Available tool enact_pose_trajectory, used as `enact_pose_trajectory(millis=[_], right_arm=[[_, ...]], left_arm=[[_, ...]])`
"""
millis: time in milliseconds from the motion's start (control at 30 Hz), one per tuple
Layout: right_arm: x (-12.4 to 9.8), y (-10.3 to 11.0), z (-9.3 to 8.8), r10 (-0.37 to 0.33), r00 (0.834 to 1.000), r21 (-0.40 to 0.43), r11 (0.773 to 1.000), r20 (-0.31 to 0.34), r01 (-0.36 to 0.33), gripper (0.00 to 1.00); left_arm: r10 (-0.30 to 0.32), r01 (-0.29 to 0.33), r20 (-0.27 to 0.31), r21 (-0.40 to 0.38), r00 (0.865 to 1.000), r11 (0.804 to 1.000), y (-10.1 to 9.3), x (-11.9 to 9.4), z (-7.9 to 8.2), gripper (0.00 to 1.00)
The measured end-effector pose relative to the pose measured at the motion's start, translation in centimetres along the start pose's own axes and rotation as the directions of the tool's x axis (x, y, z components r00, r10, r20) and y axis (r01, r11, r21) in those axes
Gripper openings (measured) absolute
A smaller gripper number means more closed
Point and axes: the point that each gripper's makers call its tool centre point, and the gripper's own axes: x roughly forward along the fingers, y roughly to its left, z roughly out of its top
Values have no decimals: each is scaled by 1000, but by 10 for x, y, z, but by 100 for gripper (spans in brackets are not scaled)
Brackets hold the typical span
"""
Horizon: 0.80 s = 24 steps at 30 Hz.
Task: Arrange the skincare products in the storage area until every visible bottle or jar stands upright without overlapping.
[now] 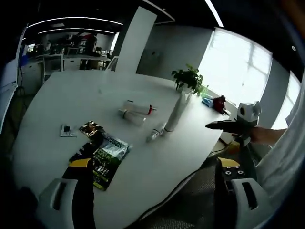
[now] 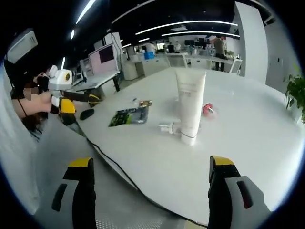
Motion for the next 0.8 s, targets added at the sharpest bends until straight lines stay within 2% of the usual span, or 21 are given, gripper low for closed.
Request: enact_pose_trajectory(millis=[100, 233, 300, 400, 567, 700, 800], right_arm=[[-1, -3, -1, -3, 1000, 20, 1000, 1, 3, 100], [-2, -8, 2, -29, 999, 50, 998, 25, 28, 100], [-2, -11, 1, -30, 999, 69, 997, 22, 28, 100], [-1, -10, -1, -30, 999, 65, 997, 15, 29, 100], [0, -8, 0, -32, 999, 47, 998, 14, 32, 100], [0, -7, -1, -24, 1000, 51, 998, 7, 24, 100], [0, -8, -2, -27, 1000, 64, 998, 0, 27, 100]], left_arm=[[-27, 28, -8, 35, 1000, 999, -2, 9, 13, 99], [-56, 61, -52, 94, 997, 994, -7, 23, 26, 99], [-65, 71, -57, 111, 996, 991, -4, 32, 31, 99], [-76, 81, -47, 112, 996, 990, -3, 43, 43, 99], [-53, 59, -55, 124, 997, 990, 5, 61, 56, 99], [-69, 76, -52, 128, 996, 989, 6, 75, 66, 99], [-74, 85, -79, 157, 994, 984, 8, 87, 72, 99]])
